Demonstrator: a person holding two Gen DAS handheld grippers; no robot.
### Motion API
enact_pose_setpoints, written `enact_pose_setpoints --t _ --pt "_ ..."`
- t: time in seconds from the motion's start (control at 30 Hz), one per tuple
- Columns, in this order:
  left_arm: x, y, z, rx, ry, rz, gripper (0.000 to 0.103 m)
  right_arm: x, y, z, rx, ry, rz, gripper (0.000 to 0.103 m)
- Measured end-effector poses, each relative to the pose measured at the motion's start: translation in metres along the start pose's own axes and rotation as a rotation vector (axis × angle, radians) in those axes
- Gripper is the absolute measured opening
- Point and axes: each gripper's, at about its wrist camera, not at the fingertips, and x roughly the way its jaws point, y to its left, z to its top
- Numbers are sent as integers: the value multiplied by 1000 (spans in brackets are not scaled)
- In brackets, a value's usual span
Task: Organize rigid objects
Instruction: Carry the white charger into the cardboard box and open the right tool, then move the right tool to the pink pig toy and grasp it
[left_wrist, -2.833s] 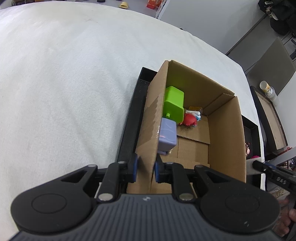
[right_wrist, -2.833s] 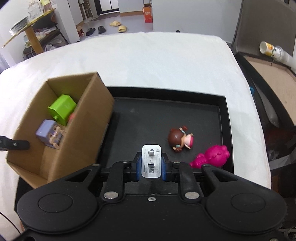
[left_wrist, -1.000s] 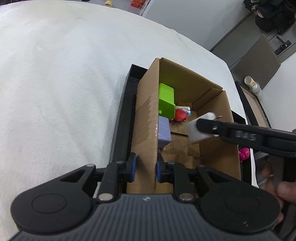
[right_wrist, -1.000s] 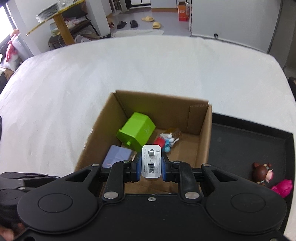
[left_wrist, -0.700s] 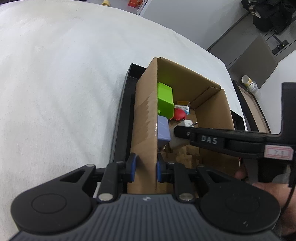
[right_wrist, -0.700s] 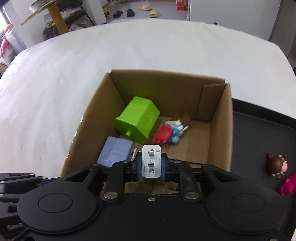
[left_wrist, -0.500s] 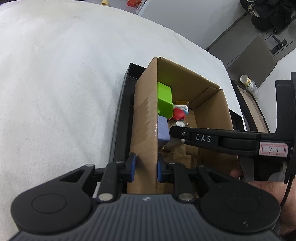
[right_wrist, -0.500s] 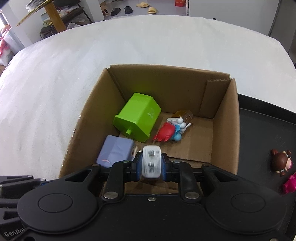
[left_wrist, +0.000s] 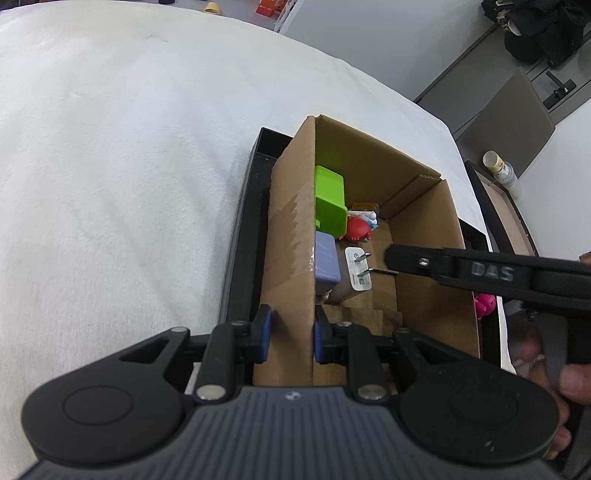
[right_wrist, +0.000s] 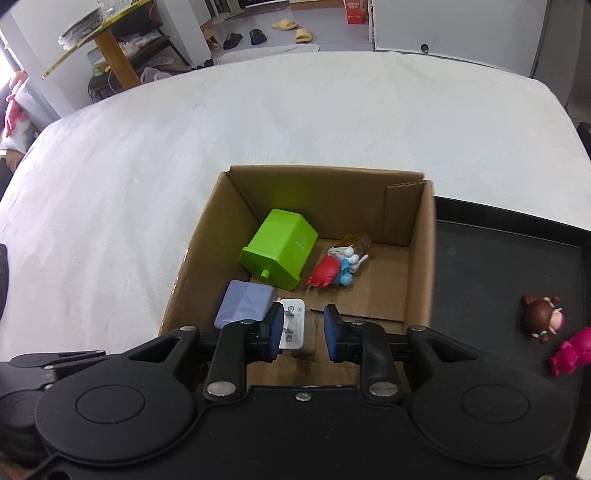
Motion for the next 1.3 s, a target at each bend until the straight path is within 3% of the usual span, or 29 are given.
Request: enact_pose_setpoints --t 0.4,0.53,0.63,0.97,1.3 --pt "0 -3 0 -27 -4 27 21 -28 -15 -15 9 -16 37 27" --pt "0 -2 1 -45 -1 32 21 -43 -24 -20 26 -32 40 35" --pt "0 -3 1 -49 -2 38 21 -54 -33 -25 33 -49 32 41" --pt "2 -9 0 -49 -1 76 21 -79 -75 -43 85 -80 -28 47" --pt "9 -12 2 -74 16 117 21 -90 -126 -57 158 -100 -84 47"
